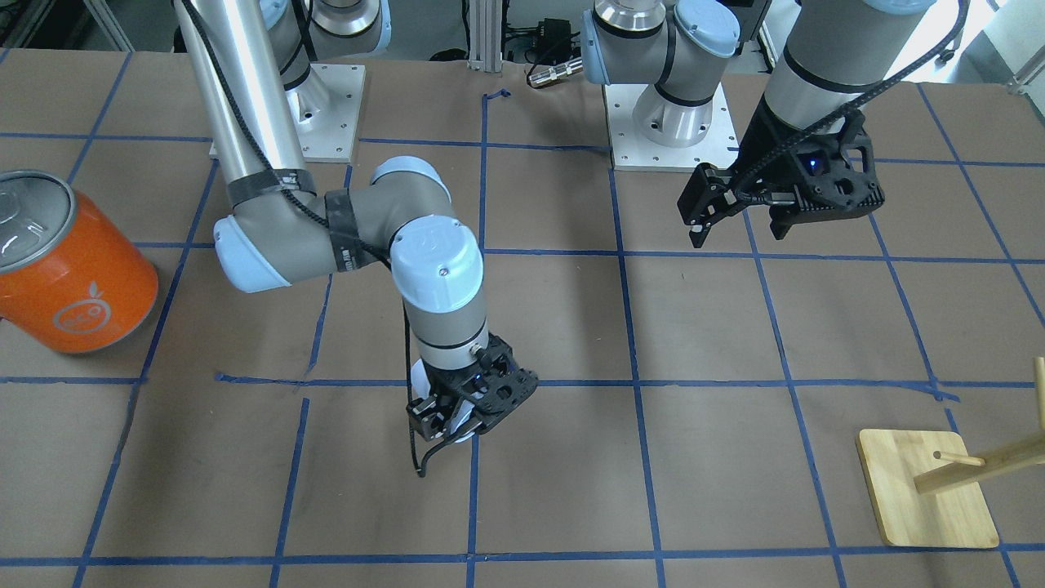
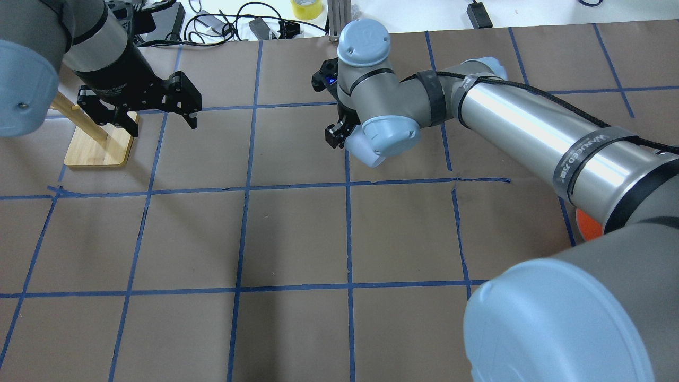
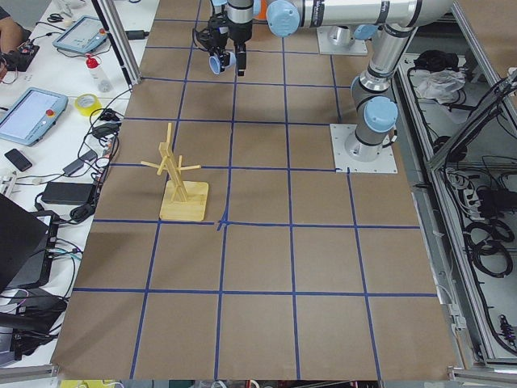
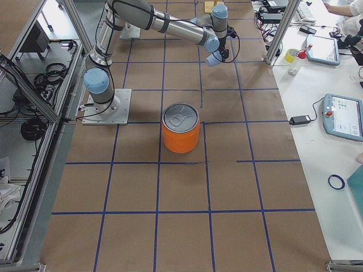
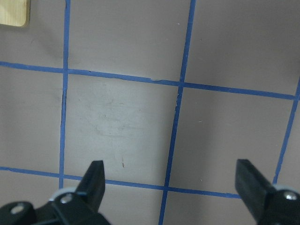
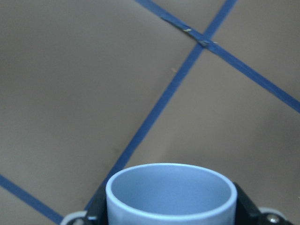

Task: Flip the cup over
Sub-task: 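Carry the cup with the right gripper toward the left gripper's side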

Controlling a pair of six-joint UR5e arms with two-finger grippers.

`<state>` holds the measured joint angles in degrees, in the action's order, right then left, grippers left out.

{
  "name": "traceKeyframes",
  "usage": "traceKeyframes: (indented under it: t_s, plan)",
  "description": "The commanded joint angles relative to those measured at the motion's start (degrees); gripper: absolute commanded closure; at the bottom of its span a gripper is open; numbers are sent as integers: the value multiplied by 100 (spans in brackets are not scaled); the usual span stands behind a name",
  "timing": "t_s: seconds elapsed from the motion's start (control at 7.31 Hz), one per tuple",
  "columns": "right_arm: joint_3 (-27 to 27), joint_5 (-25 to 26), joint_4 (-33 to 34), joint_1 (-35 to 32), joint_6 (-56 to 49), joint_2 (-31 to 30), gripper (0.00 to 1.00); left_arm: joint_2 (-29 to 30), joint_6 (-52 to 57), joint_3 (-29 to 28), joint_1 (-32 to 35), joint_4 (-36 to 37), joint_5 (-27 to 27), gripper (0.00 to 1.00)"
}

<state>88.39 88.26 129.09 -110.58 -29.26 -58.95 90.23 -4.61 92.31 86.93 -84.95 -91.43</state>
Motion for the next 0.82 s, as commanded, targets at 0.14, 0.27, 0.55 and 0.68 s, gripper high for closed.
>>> traceKeyframes:
  t_s: [0.14, 0.27, 0.55, 0.68]
  plan:
    - [757, -835, 464, -148, -2756, -460, 85, 56, -22, 42, 0, 4, -6, 0]
    - [759, -1028, 720, -149, -3039, -338, 85, 56, -22, 68, 0, 13, 2, 0]
    - [758, -1170, 977, -131, -3463, -188, 85, 56, -22, 77, 0, 39, 2, 0]
    - [759, -1153, 978, -131, -3473, -100, 84, 56, -5, 68, 0, 39, 2, 0]
